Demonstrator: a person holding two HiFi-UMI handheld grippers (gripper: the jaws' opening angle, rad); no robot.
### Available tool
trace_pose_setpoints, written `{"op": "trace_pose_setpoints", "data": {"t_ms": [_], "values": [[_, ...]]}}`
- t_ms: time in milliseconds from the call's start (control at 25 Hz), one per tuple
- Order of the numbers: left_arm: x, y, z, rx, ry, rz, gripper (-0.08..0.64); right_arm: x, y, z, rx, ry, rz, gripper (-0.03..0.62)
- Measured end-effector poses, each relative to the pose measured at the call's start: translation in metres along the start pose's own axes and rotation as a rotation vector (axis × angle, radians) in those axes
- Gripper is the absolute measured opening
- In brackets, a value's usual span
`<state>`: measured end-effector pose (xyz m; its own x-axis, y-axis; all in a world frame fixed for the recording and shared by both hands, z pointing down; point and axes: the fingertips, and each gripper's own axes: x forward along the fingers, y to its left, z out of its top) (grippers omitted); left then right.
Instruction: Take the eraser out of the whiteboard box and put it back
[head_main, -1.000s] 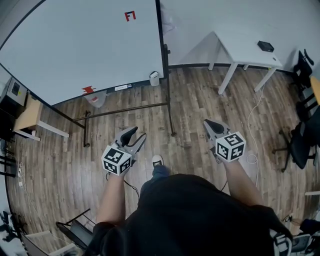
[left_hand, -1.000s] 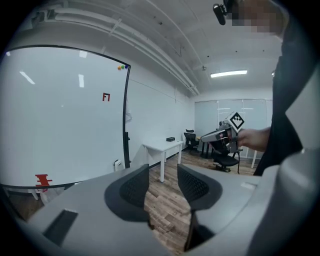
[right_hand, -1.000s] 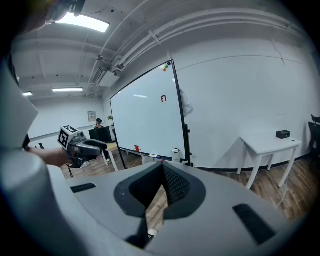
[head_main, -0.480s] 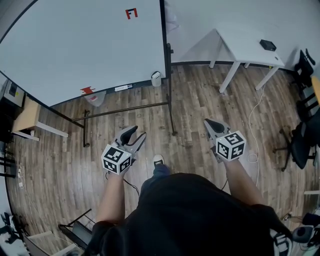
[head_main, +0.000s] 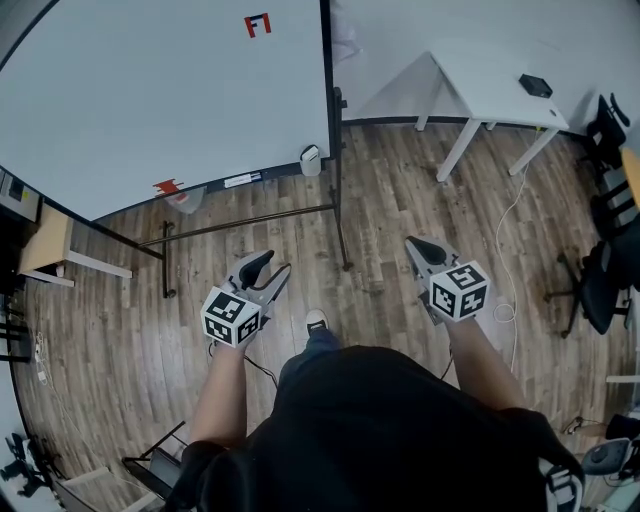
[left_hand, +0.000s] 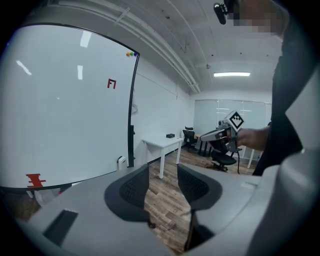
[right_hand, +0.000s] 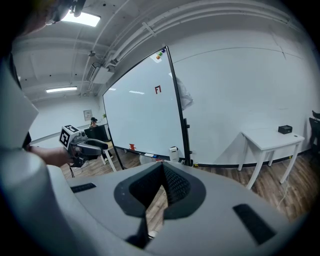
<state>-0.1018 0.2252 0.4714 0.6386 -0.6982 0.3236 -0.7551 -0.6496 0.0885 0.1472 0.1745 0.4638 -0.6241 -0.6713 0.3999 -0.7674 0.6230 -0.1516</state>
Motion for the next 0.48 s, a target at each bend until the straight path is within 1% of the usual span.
{"op": "trace_pose_setpoints", "data": {"t_ms": [480], "values": [[0.031,0.042,0.005,-0.005,0.012,-0.036,0.186,0.043,-0.013,0.005,0.024,0.023,-0.014,-0.006]]}}
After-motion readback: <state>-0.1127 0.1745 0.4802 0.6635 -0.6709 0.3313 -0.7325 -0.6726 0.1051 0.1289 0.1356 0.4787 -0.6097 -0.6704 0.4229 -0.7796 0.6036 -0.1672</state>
